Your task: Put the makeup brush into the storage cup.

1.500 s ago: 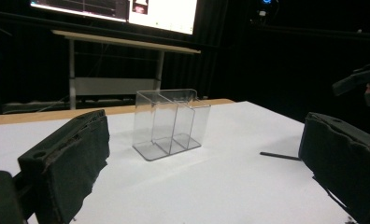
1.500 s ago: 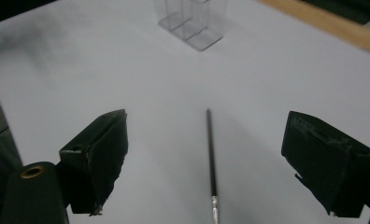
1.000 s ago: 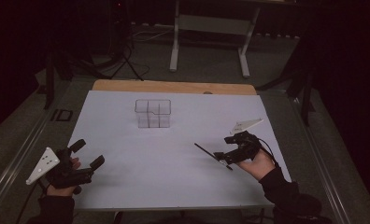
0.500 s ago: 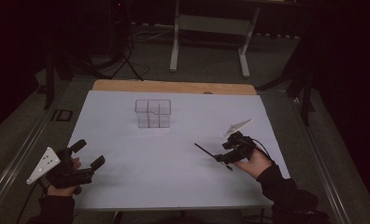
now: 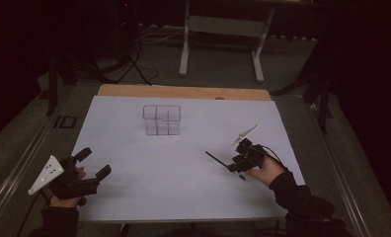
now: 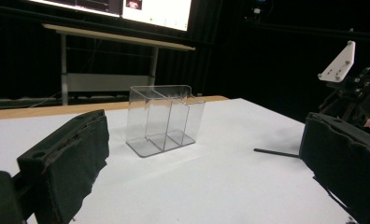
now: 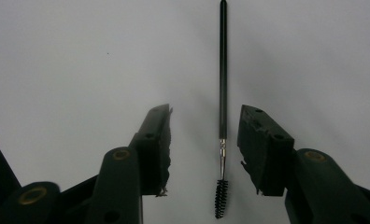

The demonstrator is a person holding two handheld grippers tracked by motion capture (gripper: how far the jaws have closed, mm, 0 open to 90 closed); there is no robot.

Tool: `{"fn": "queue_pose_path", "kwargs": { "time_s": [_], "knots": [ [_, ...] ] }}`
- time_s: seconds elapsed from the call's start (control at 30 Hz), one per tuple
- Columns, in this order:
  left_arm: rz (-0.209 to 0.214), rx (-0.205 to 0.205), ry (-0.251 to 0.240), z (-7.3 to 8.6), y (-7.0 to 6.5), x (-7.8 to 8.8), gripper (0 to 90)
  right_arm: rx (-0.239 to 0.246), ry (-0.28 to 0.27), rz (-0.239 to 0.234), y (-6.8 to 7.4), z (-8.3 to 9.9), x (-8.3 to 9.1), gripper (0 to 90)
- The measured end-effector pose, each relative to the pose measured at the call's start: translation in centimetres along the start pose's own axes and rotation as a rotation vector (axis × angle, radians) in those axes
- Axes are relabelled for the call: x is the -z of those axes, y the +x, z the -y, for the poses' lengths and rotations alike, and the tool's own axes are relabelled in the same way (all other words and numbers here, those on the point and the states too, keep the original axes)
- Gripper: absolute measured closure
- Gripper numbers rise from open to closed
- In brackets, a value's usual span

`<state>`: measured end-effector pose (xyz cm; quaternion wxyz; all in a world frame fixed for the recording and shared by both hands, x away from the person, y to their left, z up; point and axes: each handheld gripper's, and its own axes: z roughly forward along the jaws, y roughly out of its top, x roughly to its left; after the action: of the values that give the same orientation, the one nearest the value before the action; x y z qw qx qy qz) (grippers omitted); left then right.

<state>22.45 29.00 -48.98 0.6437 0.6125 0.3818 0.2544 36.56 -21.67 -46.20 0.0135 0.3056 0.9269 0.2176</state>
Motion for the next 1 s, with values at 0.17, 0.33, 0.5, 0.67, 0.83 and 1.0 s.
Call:
{"fn": "queue_pose_path", "kwargs": {
  "time_s": [0.17, 0.33, 0.5, 0.67, 0.83, 1.0],
  "knots": [
    [-0.002, -0.004, 0.001, 0.0, 0.0, 0.0, 2.3, -0.011, 0.037, 0.007, -0.1, 0.0, -0.5, 60.1],
    [0.000, -0.008, 0.005, 0.0, -0.1, -0.1, 2.3, -0.019, 0.093, 0.010, -0.2, -0.3, -1.0, 64.3],
    [-0.001, -0.005, 0.004, 0.0, -0.1, -0.1, 2.3, -0.014, 0.151, 0.029, -0.1, -0.6, -1.6, 67.8],
    [0.000, -0.007, 0.005, 0.0, -0.1, -0.1, 2.3, -0.003, 0.189, 0.048, -0.2, -0.7, -2.2, 70.7],
    [-0.001, -0.006, 0.004, 0.1, -0.1, -0.1, 2.3, 0.008, 0.214, 0.056, -0.2, -0.9, -2.6, 72.1],
    [0.001, -0.005, 0.005, 0.1, 0.0, -0.2, 2.3, 0.008, 0.245, 0.080, -0.5, -1.1, -3.4, 71.5]
  ]
}}
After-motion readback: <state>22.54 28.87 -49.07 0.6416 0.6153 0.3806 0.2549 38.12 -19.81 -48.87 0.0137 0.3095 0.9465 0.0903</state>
